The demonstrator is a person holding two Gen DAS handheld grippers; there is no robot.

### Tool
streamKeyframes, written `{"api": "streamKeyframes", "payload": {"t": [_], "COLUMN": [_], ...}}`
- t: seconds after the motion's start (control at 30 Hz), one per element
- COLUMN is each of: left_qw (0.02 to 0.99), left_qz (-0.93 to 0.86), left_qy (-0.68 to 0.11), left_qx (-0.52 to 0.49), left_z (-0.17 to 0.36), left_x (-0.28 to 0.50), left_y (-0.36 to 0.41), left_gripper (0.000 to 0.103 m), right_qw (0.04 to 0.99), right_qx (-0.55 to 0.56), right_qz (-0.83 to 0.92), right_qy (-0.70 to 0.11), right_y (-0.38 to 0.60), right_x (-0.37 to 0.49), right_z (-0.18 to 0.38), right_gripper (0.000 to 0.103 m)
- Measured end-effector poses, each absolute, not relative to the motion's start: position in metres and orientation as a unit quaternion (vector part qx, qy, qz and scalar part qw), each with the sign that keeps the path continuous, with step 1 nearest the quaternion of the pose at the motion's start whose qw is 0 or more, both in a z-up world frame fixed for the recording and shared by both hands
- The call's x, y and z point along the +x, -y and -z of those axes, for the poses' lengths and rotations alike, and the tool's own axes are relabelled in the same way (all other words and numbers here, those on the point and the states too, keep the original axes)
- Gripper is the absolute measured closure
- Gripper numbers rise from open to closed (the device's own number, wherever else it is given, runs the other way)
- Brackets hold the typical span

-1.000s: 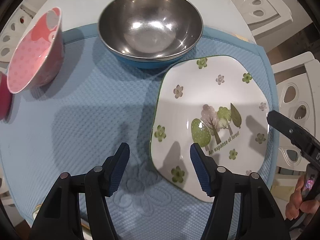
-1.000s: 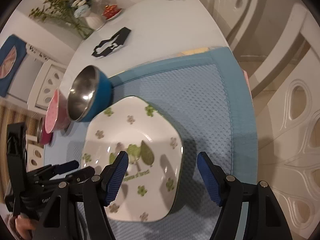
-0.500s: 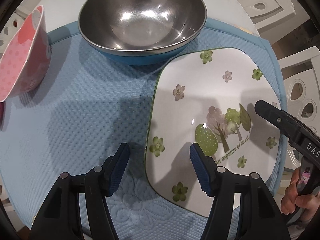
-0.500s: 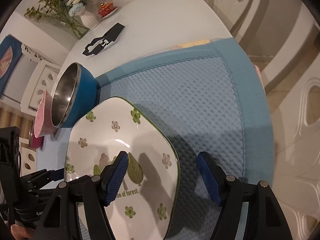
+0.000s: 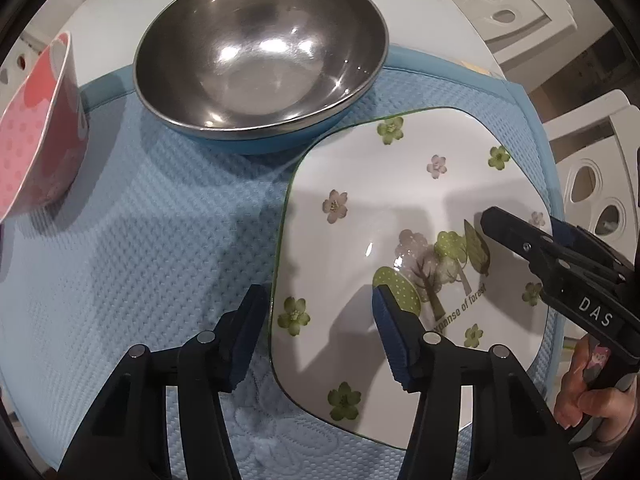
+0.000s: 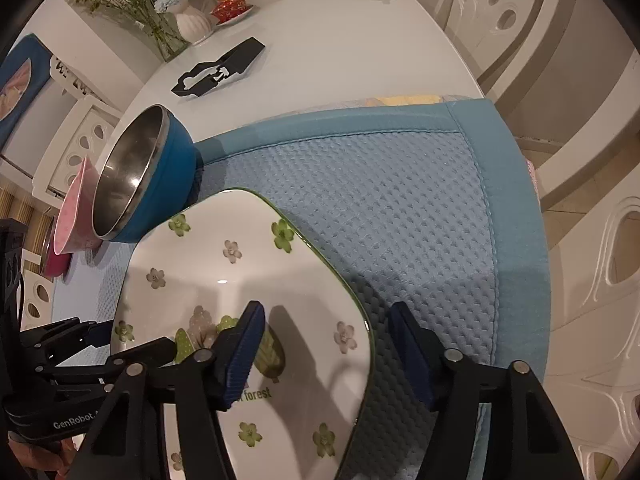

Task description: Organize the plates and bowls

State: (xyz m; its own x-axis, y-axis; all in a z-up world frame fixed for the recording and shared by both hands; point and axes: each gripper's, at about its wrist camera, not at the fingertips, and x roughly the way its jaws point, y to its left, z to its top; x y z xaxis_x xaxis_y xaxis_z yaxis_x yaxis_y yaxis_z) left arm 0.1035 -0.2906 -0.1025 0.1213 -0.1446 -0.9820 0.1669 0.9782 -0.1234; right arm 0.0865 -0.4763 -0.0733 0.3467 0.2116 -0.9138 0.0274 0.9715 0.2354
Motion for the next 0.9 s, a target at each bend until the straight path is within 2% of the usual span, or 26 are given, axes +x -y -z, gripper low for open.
{"api": "streamKeyframes", "payload": {"t": [0.13, 0.23, 0.9], "left_qw": [0.747, 0.748, 0.749], "left_qz": [0.107, 0.112, 0.126], "left_qy": [-0.656, -0.654, -0.651], "left_qx": [0.004, 0.007, 0.026], "left_z": [0.103, 0.102, 0.092], "left_x": [0.105, 0.105, 0.098], "left_y": [0.291, 0.293, 0.296], "left_gripper": [0.053, 0.058, 0.059], "right_qw": [0.814, 0.816, 0.810], "right_qx": [0.119, 0.113, 0.171], "right_qz": [-0.068, -0.063, -0.072], "right_qy": [-0.564, -0.564, -0.556], "right_y": [0.474, 0.472, 0.480], "right_x": [0.087, 0.087, 0.074], "right_z": [0.072, 0.072, 0.062], "right_gripper": [0.053, 0.053, 0.053]}}
